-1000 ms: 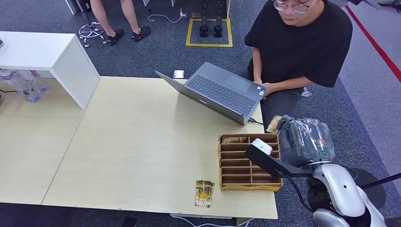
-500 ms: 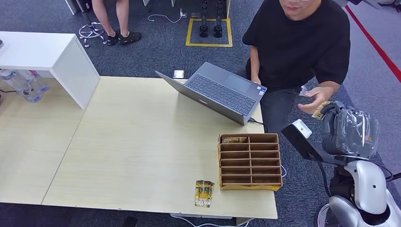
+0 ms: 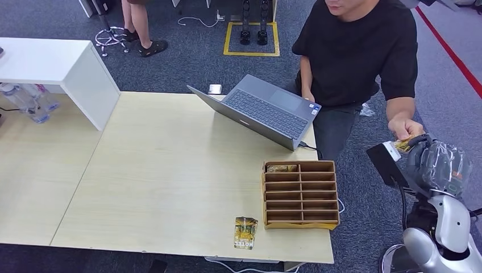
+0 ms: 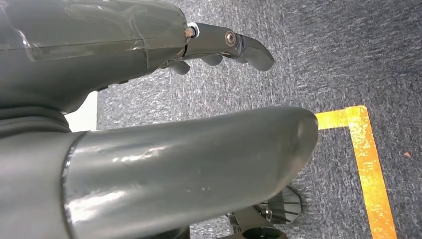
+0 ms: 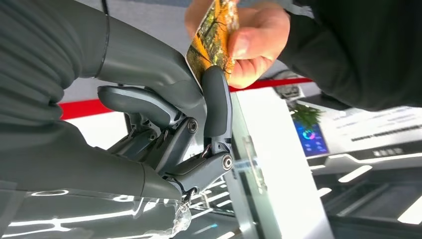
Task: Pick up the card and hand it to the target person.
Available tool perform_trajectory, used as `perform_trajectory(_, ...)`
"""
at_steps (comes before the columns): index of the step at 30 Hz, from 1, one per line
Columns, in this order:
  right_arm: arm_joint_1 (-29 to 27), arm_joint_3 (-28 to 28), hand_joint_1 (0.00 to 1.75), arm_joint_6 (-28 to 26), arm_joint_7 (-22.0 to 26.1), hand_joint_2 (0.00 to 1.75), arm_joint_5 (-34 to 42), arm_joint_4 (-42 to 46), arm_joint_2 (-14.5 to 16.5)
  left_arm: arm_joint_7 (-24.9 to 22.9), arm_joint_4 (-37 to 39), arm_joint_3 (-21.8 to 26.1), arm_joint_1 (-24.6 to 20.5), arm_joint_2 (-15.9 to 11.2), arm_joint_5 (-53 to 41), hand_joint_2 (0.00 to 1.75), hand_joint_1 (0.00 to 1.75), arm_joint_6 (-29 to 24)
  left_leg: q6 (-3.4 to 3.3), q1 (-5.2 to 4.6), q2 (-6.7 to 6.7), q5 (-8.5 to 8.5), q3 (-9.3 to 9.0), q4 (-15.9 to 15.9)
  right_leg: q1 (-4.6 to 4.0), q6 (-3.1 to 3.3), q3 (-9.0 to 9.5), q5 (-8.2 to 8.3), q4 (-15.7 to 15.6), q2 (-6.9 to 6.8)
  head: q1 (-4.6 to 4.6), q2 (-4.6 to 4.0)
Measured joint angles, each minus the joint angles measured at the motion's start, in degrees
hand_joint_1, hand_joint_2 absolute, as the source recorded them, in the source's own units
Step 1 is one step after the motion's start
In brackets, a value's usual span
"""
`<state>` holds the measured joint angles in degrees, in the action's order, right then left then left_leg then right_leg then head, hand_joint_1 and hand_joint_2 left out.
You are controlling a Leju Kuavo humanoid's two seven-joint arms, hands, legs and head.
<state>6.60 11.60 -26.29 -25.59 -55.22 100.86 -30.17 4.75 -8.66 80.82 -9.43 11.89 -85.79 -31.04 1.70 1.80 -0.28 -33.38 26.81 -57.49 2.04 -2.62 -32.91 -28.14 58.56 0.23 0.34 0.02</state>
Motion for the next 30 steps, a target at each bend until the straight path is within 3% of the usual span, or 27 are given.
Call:
perform_trajectory(4, -0.63, -0.56, 0.15, -0.17, 0.26, 1.75, 0.43, -2.26, 0.74, 0.00, 0.01, -0.16, 0.00, 0.00, -0.01, 0.00, 0.00, 0.02, 0.00, 0.00, 0.00, 0.00, 0.00, 0.00, 0.00, 0.00, -0.01, 0.00, 0.00, 0.02, -0.01, 0.00)
perform_trajectory(7, -0.90, -0.81, 0.00, 0.51, 0.35, 1.75, -0.21, -3.61, 1.18, -0.04, 0.00, -0.45, -0.01, 0.00, -0.03, 0.00, 0.00, 0.09, 0.00, 0.00, 0.01, 0.00, -0.01, 0.00, 0.00, 0.00, -0.01, 0.00, 0.00, 0.03, -0.01, 0.00)
perform_trajectory(17, -1.81, -0.81, 0.00, 4.45, -0.85, 1.75, -2.42, -5.76, 1.52, -0.12, 0.00, -1.04, 0.00, 0.00, -0.09, 0.00, 0.00, 0.20, 0.00, 0.00, 0.01, 0.00, 0.00, 0.00, 0.00, 0.00, -0.01, 0.00, 0.00, 0.03, -0.01, 0.00)
perform_trajectory(30, -3.56, -0.60, 0.00, 2.00, -1.32, 1.75, -1.44, -4.11, 2.45, -0.43, 0.00, -1.11, 0.01, 0.00, 0.11, 0.00, 0.00, 0.17, 0.00, 0.00, 0.01, 0.00, -0.02, 0.00, 0.00, 0.00, 0.01, 0.00, 0.00, 0.02, 0.00, 0.00)
